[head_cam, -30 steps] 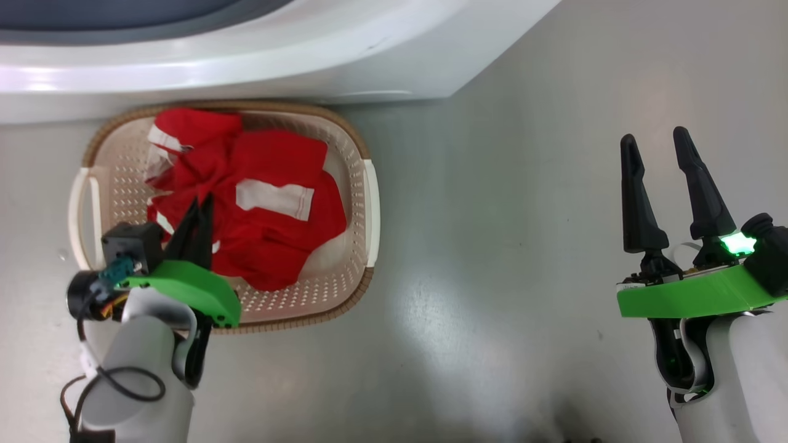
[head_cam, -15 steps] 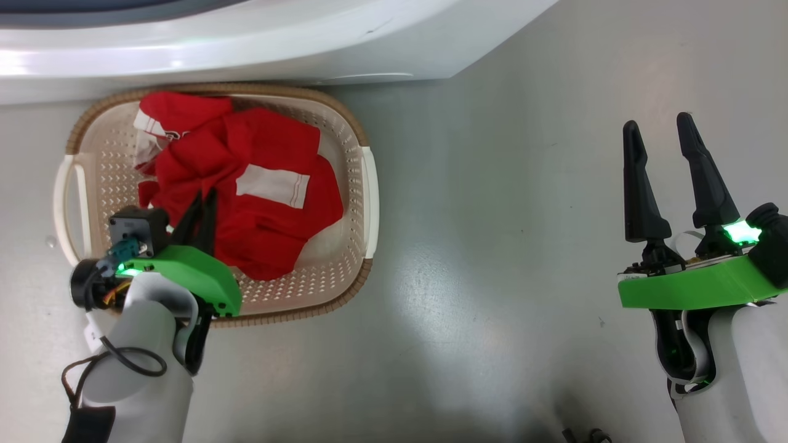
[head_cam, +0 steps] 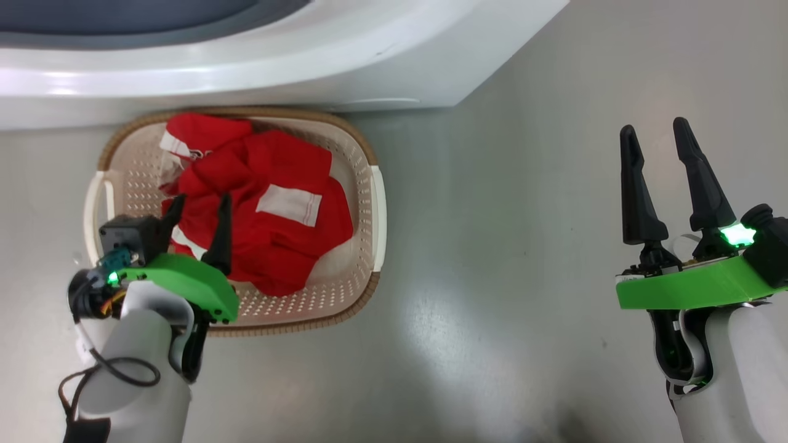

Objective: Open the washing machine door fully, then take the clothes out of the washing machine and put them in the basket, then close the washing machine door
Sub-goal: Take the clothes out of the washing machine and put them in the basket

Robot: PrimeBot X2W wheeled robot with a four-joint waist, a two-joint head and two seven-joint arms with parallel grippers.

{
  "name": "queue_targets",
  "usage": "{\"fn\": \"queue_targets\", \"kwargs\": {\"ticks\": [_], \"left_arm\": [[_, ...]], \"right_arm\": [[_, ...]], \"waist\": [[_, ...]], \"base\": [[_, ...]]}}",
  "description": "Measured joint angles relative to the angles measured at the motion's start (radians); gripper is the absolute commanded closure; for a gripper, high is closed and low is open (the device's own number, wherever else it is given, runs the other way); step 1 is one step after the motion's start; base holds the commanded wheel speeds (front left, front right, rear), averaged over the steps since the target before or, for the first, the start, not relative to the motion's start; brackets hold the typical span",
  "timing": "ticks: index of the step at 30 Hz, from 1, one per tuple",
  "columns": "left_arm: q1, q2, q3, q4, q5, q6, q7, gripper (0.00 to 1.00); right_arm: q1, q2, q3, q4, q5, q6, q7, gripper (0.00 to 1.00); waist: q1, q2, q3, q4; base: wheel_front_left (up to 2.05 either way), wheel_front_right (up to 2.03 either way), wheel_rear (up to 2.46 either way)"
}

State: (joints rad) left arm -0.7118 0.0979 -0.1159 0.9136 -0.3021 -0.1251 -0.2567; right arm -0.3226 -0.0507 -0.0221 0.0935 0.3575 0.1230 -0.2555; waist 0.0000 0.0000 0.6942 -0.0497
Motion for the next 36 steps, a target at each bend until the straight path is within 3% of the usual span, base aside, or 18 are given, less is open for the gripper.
{"fn": "queue_targets", "kwargs": {"ticks": [13, 36], "left_arm": [[0.113, 0.007, 0.050, -0.114, 0.002, 0.000, 0.000, 0.00], [0.369, -0.012, 0.115, -0.430, 0.065, 0.000, 0.000, 0.00]], "right_arm": [[0.023, 0.000, 0.002, 0.035, 0.000, 0.000, 0.000, 0.00], [0.208, 0.002, -0.010, 0.074, -0.008, 0.000, 0.000, 0.00]], "waist": [[0.0001, 0.0000, -0.131, 0.006], [0.0000, 0.0000, -0.420, 0.032]], "base": [[0.00, 0.00, 0.00], [0.00, 0.00, 0.00]]}}
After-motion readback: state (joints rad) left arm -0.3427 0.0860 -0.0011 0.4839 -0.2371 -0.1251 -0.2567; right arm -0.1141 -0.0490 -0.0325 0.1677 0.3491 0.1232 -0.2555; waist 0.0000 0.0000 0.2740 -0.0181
